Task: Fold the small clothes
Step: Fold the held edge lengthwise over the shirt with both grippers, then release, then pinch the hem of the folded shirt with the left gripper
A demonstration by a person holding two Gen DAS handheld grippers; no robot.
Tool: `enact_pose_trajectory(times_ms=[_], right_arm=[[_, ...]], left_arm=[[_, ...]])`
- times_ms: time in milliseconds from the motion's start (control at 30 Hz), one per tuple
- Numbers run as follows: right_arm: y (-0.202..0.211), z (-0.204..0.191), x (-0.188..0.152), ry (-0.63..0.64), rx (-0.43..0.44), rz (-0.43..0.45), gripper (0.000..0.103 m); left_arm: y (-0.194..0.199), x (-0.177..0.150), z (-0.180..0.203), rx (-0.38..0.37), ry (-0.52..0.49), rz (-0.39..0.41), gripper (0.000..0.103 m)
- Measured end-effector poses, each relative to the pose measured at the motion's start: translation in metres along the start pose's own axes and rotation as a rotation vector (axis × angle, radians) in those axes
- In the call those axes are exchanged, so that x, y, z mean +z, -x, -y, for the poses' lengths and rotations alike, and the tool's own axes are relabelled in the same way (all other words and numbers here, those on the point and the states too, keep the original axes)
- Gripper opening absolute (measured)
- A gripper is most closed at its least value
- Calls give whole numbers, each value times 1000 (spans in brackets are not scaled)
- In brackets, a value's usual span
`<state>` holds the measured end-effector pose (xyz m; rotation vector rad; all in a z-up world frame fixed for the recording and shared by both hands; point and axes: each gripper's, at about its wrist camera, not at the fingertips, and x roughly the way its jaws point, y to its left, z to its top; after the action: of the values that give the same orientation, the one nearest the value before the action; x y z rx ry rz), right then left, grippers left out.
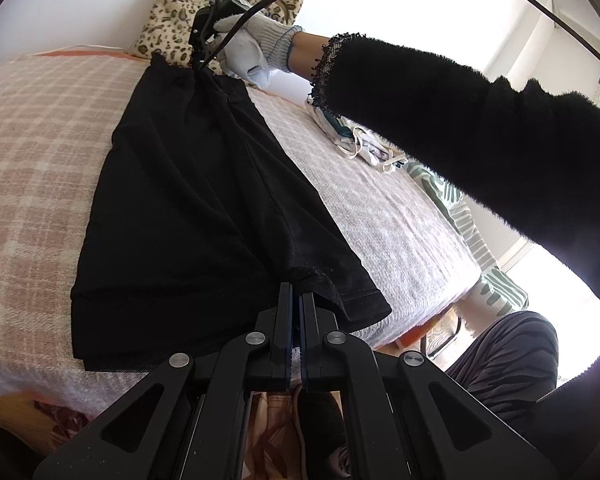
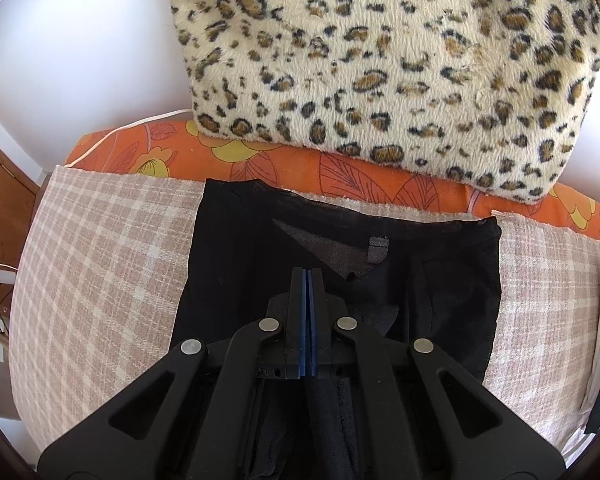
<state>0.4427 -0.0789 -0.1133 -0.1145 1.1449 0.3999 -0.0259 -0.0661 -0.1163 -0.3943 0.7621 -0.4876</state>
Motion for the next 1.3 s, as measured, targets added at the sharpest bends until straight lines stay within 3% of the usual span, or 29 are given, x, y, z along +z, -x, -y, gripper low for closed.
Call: enact_pose_trajectory(times_ms=[133,200,233,267,500,667,833,1067,1233,1300], right_arm=[[4,-7,2,22,56,-24,6],[14,-9,3,19,55,-17,33],[23,-9,1,22,58,6,57],[35,-7,-1,23,80,40,62],[129,47,-28,-93,206,168,62],[182,86,-91,-133,236,220,62],[208,101,-179,-125,211,206,62],[222,90,-292,-87,162,141,60],[223,72,-352,-42,154,90,57],[223,59,-368,-3,155,79,57]], left_arm=[[-2,-5,0,-7,13,-57,1],[-1,-6,1,0,16,-73,6],[0,-6,1,8,12,-82,9],[2,-6,2,8,6,-86,11],[26,-6,-5,40,-24,-81,11],[40,-1,-14,64,-45,-74,11],[59,14,-14,98,-109,-48,11],[74,52,-25,154,-166,-51,11],[62,60,-27,110,-249,-120,15],[53,55,-19,82,-302,-162,22]])
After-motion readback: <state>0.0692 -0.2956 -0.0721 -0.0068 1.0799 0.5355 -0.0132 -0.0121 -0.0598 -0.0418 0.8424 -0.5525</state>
